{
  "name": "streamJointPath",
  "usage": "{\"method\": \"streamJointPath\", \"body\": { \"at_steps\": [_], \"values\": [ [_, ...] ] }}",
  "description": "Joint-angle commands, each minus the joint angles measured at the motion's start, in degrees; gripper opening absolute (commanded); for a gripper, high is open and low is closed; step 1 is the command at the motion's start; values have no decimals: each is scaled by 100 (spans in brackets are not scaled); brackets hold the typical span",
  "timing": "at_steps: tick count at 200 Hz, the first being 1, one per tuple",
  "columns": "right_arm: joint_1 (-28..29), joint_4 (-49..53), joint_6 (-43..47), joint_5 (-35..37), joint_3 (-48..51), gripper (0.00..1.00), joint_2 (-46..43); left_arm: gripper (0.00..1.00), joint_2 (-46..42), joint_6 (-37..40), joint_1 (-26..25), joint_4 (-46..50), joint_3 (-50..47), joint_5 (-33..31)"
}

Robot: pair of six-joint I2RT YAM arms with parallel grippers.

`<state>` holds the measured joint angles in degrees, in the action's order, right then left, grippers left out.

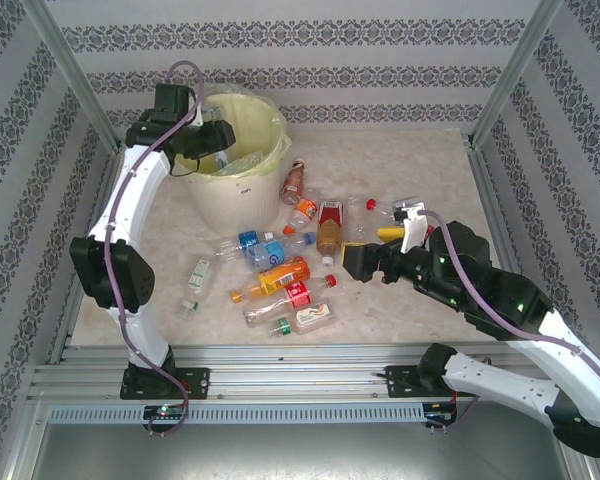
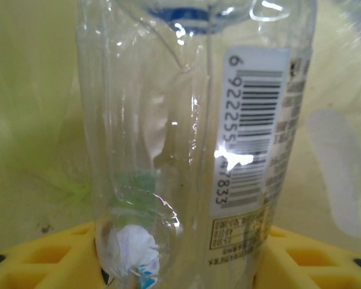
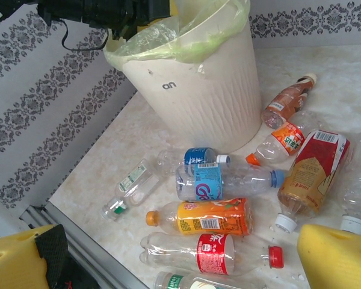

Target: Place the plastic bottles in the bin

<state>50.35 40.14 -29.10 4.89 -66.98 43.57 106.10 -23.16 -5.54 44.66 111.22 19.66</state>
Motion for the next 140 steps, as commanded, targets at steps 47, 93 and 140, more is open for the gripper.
{"method": "streamJointPath", "body": {
  "at_steps": [47, 93, 140],
  "values": [
    [-42, -6, -98, -119, 12, 98, 72, 67, 515, 347, -64, 961, 230, -20],
    [-36, 14, -110, -111, 3, 98, 129, 81, 631, 340, -101, 1074, 437, 63],
    [-40, 77, -156, -16, -9, 98, 205, 97, 604, 261, -114, 1124, 805, 235]
  ]
}}
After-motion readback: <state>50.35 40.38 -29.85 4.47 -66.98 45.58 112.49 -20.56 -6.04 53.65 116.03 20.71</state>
